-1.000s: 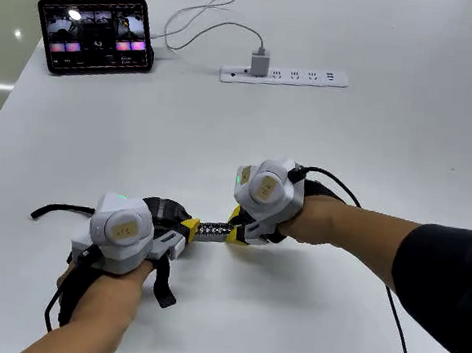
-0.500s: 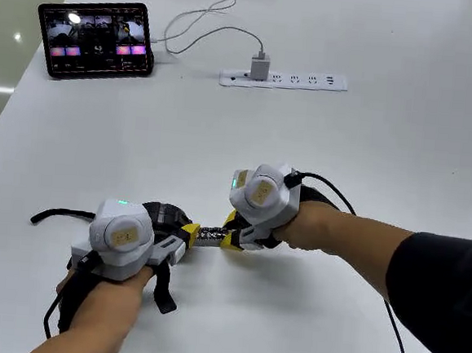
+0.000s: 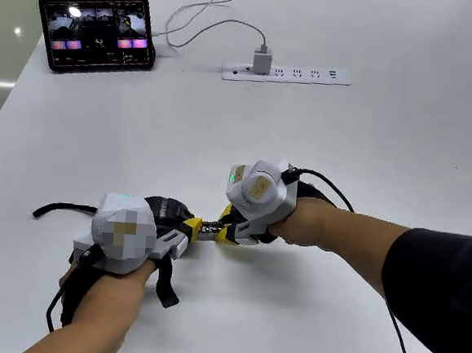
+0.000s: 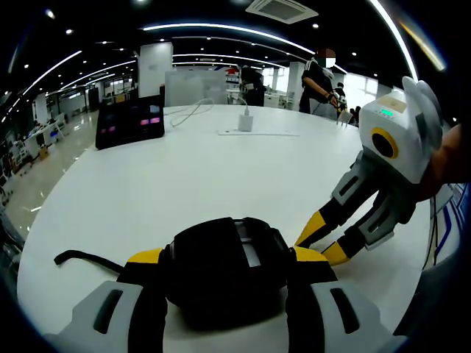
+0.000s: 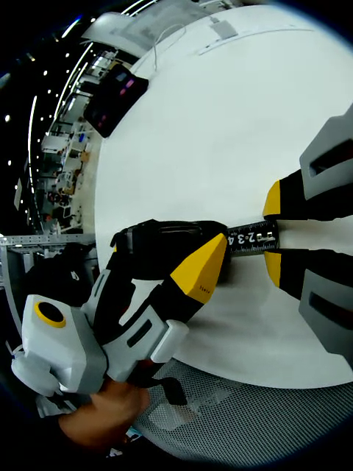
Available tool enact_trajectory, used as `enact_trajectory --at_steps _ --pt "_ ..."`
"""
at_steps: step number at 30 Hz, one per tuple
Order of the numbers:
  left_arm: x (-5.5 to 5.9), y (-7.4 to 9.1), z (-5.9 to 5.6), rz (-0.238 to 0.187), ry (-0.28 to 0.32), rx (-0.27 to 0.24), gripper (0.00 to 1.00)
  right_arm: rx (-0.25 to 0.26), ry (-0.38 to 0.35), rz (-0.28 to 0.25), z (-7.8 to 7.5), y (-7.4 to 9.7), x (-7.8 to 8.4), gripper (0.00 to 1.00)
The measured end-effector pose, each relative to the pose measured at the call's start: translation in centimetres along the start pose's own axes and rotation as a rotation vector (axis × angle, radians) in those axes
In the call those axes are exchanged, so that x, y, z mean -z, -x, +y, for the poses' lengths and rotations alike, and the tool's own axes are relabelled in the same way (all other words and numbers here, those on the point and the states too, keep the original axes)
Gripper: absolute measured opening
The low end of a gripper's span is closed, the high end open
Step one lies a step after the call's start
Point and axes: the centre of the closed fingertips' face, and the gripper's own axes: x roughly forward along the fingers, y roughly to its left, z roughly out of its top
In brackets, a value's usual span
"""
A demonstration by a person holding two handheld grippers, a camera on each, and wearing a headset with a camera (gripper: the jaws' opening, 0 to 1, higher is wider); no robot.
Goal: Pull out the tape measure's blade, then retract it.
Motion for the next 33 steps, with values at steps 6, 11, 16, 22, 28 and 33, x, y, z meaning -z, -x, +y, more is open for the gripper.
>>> enact_trajectory --at_steps 6,11,16,22,28,33 --pt "0.0 0.0 0.0 0.001 0.003 0.0 0.61 -0.003 -0.01 -0.005 0.1 -0.2 -0.3 0.1" --pt "0.0 0.0 0.0 -0.001 0.002 -0.001 0.61 -0.006 -0.014 0.0 0.1 -0.4 -0.5 0.1" --pt "0.0 0.0 0.1 0.001 0.003 0.0 0.61 -0.009 0.004 -0.003 0.1 -0.6 -0.8 0.09" --pt "0.0 0.0 0.1 -0.001 0.002 0.001 0.61 -0.011 -0.02 -0.008 0.1 -0.8 -0.9 0.09" --pt "0.0 0.0 0.1 0.0 0.003 0.003 0.61 -0.013 -0.019 -0.02 0.1 -1.0 -1.2 0.09" --pt "0.0 0.0 0.1 0.0 0.005 0.002 0.61 -0.013 -0.011 -0.028 0.1 -1.2 -1.5 0.1"
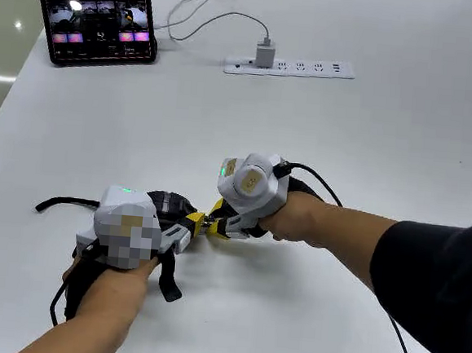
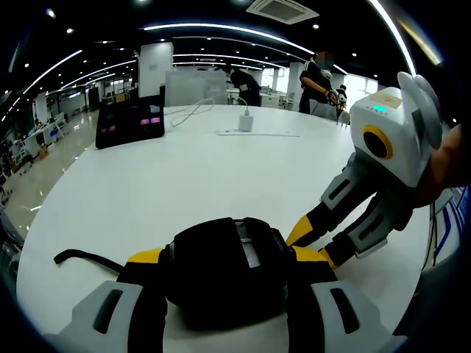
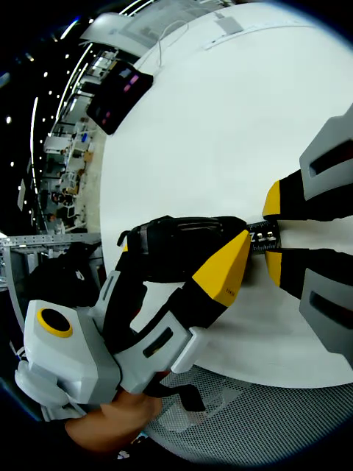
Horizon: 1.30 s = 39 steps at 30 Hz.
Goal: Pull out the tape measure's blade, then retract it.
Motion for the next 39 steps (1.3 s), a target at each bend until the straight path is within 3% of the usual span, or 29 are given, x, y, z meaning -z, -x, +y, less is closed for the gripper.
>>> enact_trajectory --at_steps 39 --pt "-0.02 0.07 -0.04 -0.003 0.009 0.002 0.62 0.007 0.002 -0.023 0.25 -0.76 -0.89 0.11"
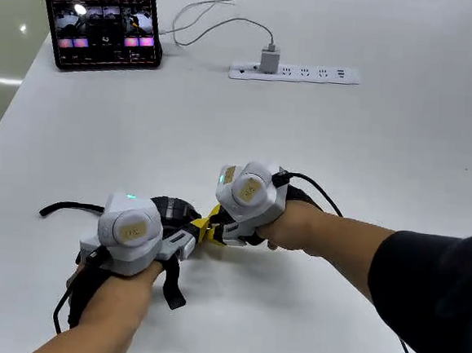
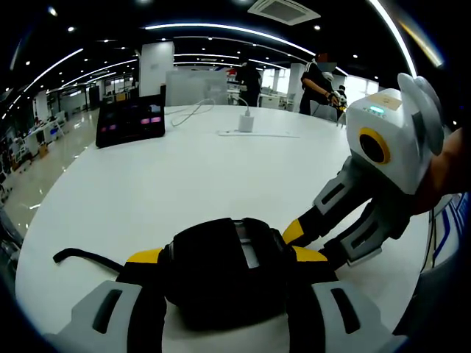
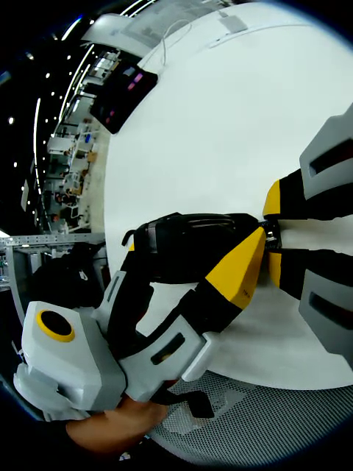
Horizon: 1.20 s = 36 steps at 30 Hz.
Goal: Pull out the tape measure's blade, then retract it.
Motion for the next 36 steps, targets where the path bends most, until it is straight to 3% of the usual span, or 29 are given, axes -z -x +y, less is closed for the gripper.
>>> enact_trajectory --at_steps 16,20,24,36 --pt "-0.1 0.0 0.0 -0.015 0.004 -0.008 0.63 0.009 0.0 0.006 0.1 0.0 0.0 0.12" --pt "-0.1 0.0 0.0 -0.005 0.008 -0.003 0.63 0.028 0.036 0.023 0.2 -0.1 0.0 0.12" --pt "-0.1 0.0 0.0 0.022 0.017 -0.004 0.63 0.026 0.021 0.016 0.1 0.1 -0.1 0.13" --pt "0.0 0.3 0.1 0.044 0.021 0.004 0.62 0.043 -0.017 0.03 0.1 1.5 0.4 0.13"
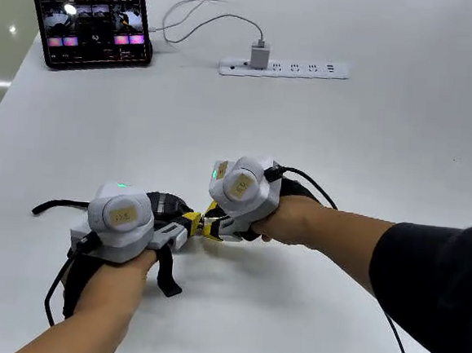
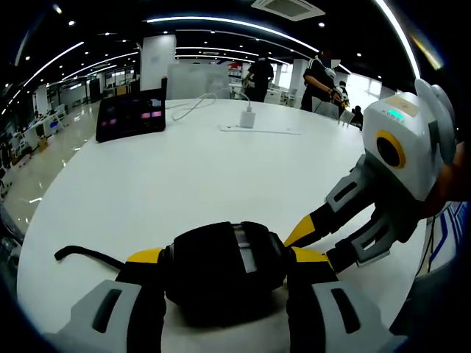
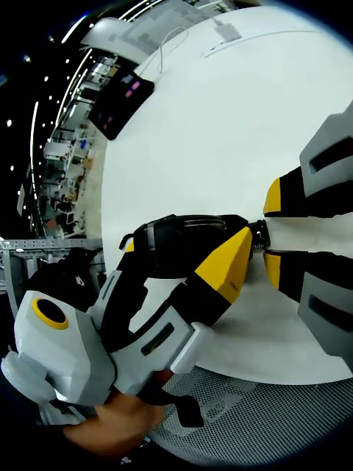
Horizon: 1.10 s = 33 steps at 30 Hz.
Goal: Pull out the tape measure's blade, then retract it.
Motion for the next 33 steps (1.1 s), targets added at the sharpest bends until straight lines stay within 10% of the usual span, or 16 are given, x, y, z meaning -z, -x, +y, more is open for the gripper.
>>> enact_trajectory --at_steps 11,33 --pt "-1.4 1.3 0.1 -0.02 0.013 0.001 0.61 0.029 -0.051 -0.026 -0.2 1.8 0.0 0.16" --pt "-1.6 2.8 1.1 0.017 -0.075 0.117 0.88 0.128 -0.196 -0.105 -1.3 8.0 2.5 0.29"
